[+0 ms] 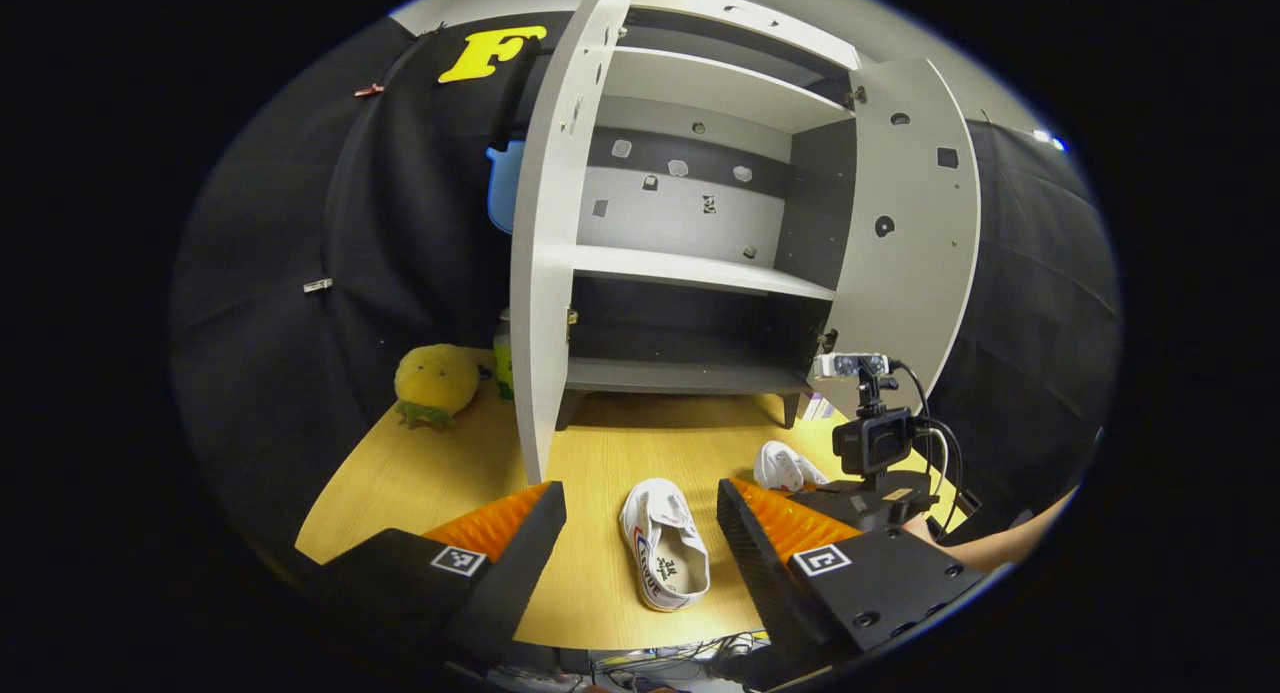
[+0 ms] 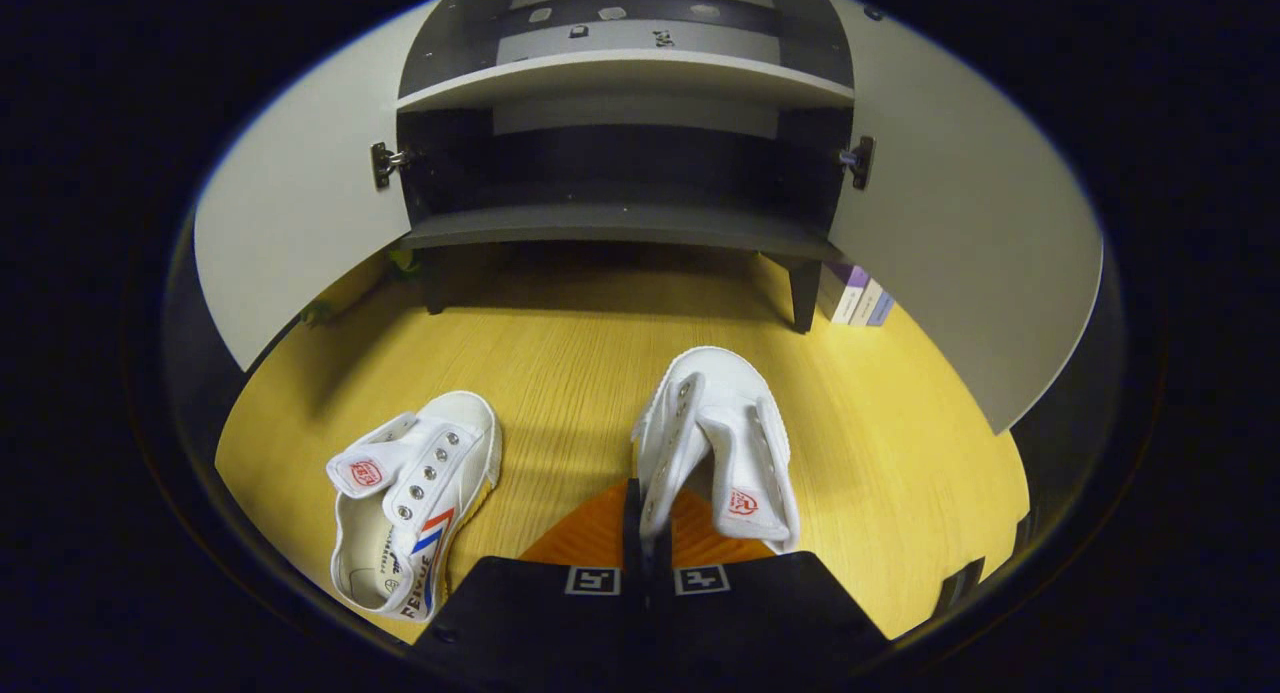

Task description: Grab one shoe with the right hand and put it into the shoe cabinet, grab the other shoe with the left hand and put it into the shoe cabinet; then close the right door with the right hand and the left door with the left hand.

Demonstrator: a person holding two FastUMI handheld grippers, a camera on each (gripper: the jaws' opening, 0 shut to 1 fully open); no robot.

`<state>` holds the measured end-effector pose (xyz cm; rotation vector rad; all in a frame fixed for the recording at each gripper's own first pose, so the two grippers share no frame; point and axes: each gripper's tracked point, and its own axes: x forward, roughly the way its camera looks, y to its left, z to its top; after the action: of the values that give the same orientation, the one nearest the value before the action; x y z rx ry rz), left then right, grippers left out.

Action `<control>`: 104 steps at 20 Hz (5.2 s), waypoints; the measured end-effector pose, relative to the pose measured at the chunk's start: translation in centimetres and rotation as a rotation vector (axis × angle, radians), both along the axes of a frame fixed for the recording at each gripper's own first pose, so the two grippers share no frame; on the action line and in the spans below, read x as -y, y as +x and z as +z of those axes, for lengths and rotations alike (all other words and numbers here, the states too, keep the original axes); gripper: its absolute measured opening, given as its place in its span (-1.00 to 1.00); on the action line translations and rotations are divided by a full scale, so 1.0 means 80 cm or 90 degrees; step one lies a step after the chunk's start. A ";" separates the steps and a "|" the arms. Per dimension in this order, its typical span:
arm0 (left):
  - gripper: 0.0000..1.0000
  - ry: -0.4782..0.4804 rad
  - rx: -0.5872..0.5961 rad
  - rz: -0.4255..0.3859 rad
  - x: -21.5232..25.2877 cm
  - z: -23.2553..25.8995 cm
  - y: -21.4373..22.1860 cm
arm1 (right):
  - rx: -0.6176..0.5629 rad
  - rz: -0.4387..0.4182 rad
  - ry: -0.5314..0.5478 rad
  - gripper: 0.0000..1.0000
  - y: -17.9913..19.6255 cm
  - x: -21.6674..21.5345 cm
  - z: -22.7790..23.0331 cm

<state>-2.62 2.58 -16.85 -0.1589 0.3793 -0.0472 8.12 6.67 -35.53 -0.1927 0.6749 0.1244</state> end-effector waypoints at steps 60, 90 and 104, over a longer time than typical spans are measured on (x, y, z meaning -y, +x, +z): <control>0.91 0.066 0.044 0.236 -0.050 0.077 0.038 | 0.076 0.092 0.010 0.76 0.445 -0.131 0.371; 0.91 0.052 -0.124 -0.092 0.012 -0.183 0.040 | 0.246 0.009 0.025 0.96 -0.059 0.025 0.273; 0.43 0.143 -0.216 -0.103 0.028 -0.285 0.139 | 0.182 -0.086 0.007 0.96 -0.153 0.093 0.242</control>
<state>8.50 0.34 -39.66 0.0881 0.7317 -0.1376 -4.14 -0.75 -16.19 -0.1501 0.4000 -0.0299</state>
